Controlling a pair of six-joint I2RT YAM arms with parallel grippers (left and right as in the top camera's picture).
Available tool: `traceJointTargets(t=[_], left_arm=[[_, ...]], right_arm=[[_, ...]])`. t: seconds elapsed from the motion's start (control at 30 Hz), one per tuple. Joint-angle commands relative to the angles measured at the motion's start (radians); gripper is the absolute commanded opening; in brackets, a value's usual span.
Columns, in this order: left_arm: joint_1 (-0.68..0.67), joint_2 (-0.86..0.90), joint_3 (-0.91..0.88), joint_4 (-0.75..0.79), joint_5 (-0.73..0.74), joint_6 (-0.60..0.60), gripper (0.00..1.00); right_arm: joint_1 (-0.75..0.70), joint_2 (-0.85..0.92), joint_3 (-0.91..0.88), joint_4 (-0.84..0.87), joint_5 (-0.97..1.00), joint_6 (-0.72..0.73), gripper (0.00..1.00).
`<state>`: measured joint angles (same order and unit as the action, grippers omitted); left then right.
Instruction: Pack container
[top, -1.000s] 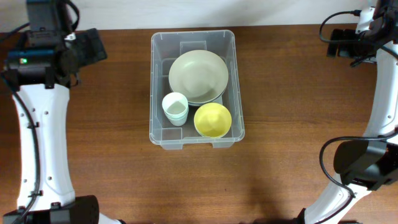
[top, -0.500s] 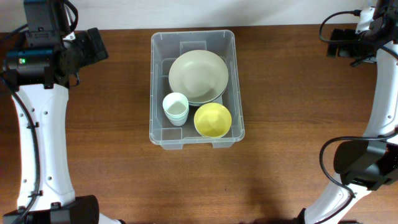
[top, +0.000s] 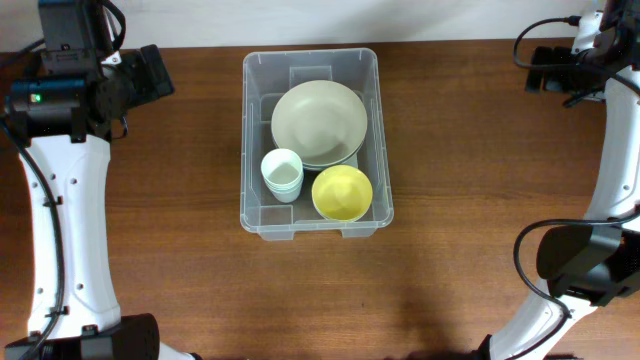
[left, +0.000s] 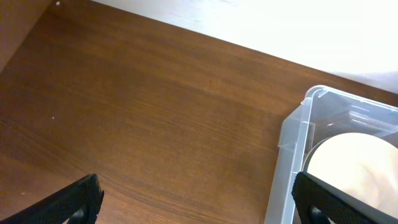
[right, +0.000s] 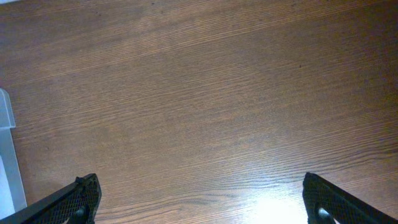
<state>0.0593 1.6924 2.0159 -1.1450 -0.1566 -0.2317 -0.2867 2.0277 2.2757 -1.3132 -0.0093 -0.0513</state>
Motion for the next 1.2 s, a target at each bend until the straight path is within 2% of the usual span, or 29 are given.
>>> traceJointTargets(t=[0.0,0.13,0.33,0.53,0.67,0.83,0.97,1.1,1.17], left_arm=[[0.0,0.0,0.001,-0.001,0.01,-0.003,0.99],[0.0,0.0,0.001,0.0,0.01,-0.003,1.0],[0.0,0.0,0.001,0.0,0.01,-0.003,0.99],[0.0,0.0,0.001,0.0,0.01,-0.003,0.99],[0.0,0.0,0.001,0.0,0.01,-0.003,1.0],[0.0,0.0,0.001,-0.001,0.01,-0.003,0.99],[0.0,0.0,0.001,0.0,0.01,-0.003,1.0],[0.0,0.0,0.001,0.0,0.01,-0.003,0.99],[0.0,0.0,0.001,-0.001,0.01,-0.003,1.0]], right_arm=[[-0.002,-0.021,0.008,0.0,-0.006,0.008,0.99],[0.002,-0.059,0.008,0.0,-0.005,0.008,0.99],[0.069,-0.346,0.008,0.0,0.013,0.007,0.99],[0.169,-0.747,0.009,0.015,0.011,0.001,0.99],[0.171,-0.916,0.009,0.011,-0.01,0.001,0.99],[0.171,-1.082,-0.021,-0.076,-0.033,0.001,0.99],[0.171,-1.266,-0.218,-0.069,-0.064,0.001,0.99],[0.171,-1.507,-0.656,0.098,-0.066,0.0,0.99],[0.171,-1.62,-0.903,0.254,-0.066,0.0,0.99]])
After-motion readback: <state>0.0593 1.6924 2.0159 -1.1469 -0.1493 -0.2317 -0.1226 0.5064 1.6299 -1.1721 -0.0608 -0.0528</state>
